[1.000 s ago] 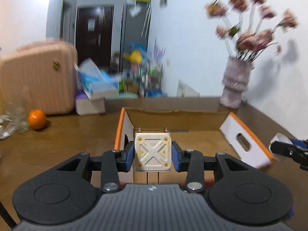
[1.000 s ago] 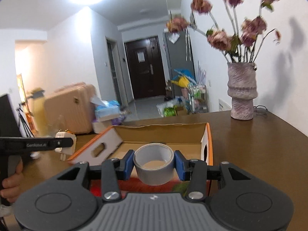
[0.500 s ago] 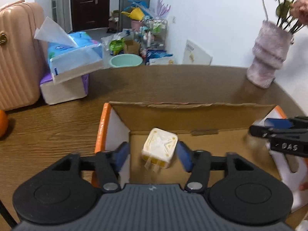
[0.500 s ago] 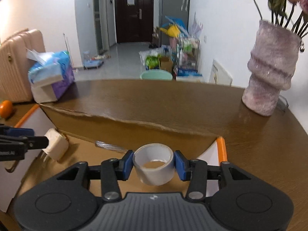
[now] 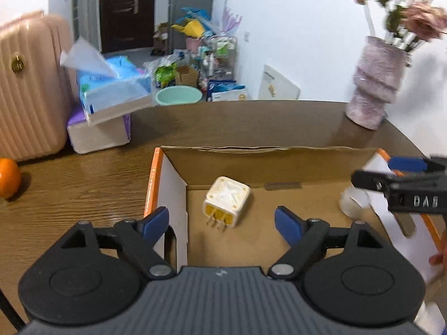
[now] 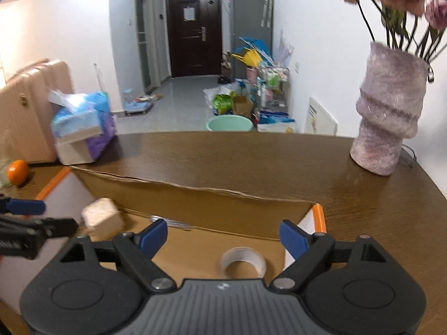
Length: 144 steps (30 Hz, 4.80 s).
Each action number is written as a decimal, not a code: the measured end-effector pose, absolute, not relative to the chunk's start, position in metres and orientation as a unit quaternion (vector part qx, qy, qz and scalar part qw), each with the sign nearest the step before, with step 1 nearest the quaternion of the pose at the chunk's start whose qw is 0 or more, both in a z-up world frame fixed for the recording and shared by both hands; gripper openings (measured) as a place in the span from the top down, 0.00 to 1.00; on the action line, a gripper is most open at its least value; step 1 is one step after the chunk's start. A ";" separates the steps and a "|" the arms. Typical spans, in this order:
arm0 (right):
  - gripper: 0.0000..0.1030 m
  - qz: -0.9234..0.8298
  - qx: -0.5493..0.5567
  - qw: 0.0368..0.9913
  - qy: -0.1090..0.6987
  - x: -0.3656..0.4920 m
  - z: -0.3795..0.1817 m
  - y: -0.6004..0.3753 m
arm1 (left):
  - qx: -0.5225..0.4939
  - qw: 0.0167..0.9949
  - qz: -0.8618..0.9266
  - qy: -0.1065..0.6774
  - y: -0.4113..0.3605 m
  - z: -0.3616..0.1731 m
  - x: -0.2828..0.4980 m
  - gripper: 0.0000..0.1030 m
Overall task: Organize rigid objects
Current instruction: 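Lower both held items into the cardboard box and open both grippers, then withdraw both tools from the box back over the table, then grasp the white spray bottle with the left gripper while the right grasps the blue cap, then carry both items into the cardboard box and open both grippers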
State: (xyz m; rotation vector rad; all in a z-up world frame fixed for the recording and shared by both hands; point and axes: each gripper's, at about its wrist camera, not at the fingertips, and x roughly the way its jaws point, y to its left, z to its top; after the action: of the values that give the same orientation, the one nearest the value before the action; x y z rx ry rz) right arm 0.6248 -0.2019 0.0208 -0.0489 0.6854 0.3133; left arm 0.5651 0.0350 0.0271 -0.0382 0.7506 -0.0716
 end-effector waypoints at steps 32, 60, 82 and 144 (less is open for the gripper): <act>0.02 0.150 0.029 0.983 0.099 0.327 0.085 -0.231 | -0.001 0.992 0.022 0.125 0.030 0.081 0.254 0.00; 0.00 0.137 -0.021 0.985 0.104 0.147 -0.005 -0.236 | -0.035 0.982 0.027 0.185 0.011 -0.022 0.099 0.00; 0.18 0.096 -0.003 0.974 0.205 0.210 -0.051 -0.283 | 0.054 0.971 -0.031 0.233 -0.064 -0.025 0.189 0.21; 0.49 0.159 -0.052 0.974 0.153 0.148 0.025 -0.260 | -0.051 0.985 -0.016 0.163 0.018 0.029 0.127 0.73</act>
State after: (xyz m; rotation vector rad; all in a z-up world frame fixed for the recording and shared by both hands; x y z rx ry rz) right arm 0.1478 -0.2605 0.0253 -0.1045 0.3082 0.3207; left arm 0.1268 0.0183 0.0288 -0.1021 0.3279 -0.0316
